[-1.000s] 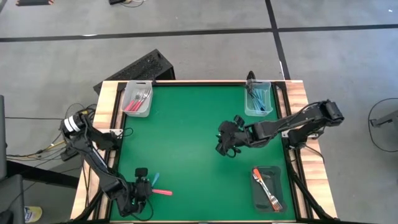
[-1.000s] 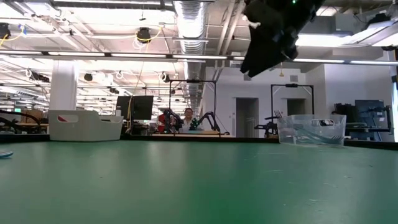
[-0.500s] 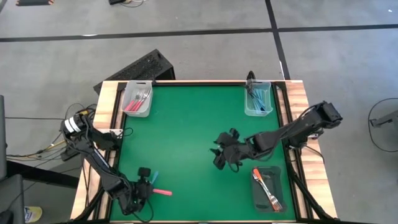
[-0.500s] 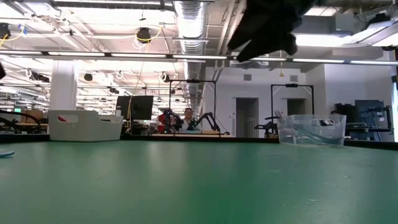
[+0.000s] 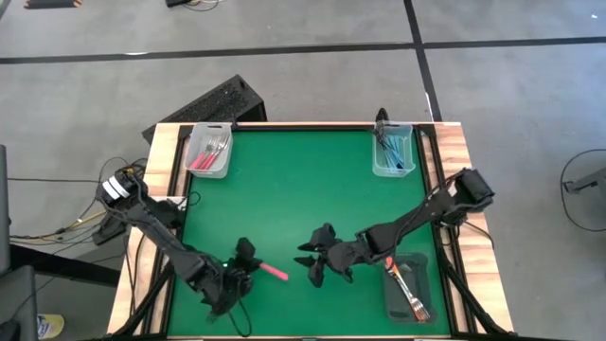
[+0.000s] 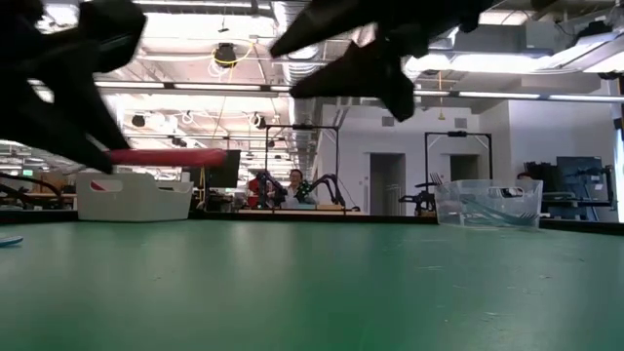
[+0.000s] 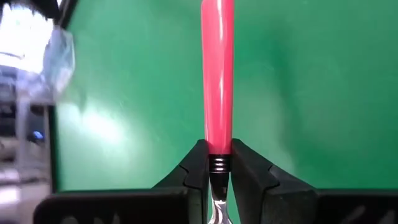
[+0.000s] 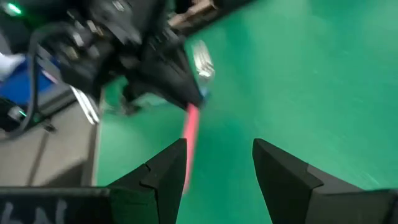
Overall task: Sort silverware by color (type)
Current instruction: Put the pink fork into the white bin
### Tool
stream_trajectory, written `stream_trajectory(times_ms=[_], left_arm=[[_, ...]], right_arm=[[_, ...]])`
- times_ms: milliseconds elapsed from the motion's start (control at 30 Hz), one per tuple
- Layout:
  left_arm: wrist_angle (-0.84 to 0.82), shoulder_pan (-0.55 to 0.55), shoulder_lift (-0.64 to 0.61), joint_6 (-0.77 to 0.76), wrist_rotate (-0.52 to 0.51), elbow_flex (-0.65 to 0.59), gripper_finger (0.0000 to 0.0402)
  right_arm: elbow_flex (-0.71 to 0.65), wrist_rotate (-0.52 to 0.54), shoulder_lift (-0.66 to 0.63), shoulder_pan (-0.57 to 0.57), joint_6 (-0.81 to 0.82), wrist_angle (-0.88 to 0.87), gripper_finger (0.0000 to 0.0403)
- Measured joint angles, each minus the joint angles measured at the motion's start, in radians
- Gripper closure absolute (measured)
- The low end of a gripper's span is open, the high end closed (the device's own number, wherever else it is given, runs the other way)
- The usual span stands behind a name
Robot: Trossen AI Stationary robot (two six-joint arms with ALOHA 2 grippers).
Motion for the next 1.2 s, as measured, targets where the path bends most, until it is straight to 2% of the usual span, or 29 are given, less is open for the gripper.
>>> stream_trajectory(times_ms=[67, 267, 600, 1033, 1200], left_arm=[[0.042, 0.041, 0.001, 0.119, 0.019, 0.0, 0.0368], [0.182, 0.129, 0.001, 0.43, 0.021, 0.0, 0.036], [0.306, 0.17, 0.001, 0.838, 0.024, 0.0, 0.036], [0.475, 0.212, 0.001, 1.003, 0.021, 0.0, 0.0359], [0.497, 0.224, 0.001, 0.992, 0.016, 0.0, 0.0358]], right_arm=[[0.001, 0.0, 0.02, -0.002, 0.0, 0.064, 0.0194], [0.041, 0.002, 0.071, -0.002, 0.0, 0.054, 0.0194], [0.046, 0.006, 0.071, 0.005, 0.032, 0.036, 0.0194], [0.045, 0.008, 0.071, -0.001, 0.064, -0.025, 0.0194], [0.045, 0.009, 0.071, -0.004, 0.065, -0.051, 0.0206]])
